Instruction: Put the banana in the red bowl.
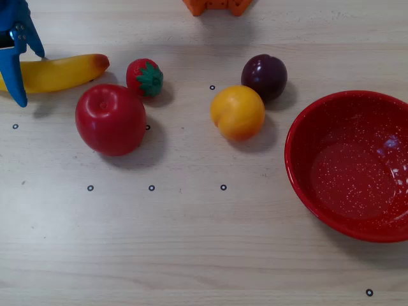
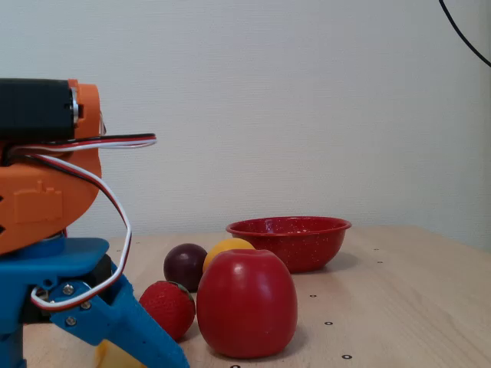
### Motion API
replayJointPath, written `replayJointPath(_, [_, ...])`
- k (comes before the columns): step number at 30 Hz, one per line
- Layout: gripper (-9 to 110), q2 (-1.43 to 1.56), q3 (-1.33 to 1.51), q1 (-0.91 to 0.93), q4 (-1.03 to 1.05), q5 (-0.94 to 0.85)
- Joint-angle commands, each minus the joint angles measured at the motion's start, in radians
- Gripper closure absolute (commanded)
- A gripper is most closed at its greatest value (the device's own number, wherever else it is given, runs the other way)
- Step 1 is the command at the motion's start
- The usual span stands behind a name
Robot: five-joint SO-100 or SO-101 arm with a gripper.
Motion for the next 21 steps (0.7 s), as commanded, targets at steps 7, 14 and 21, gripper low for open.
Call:
replayJointPath(7, [60,0.087,-0.101,-0.02,-0.017,-0.025])
replayJointPath(14, [78,0.092,-0.098,-0.015,-0.034,-0.02])
replayJointPath(21, [101,0.098,-0.1,-0.006,-0.038,-0.034])
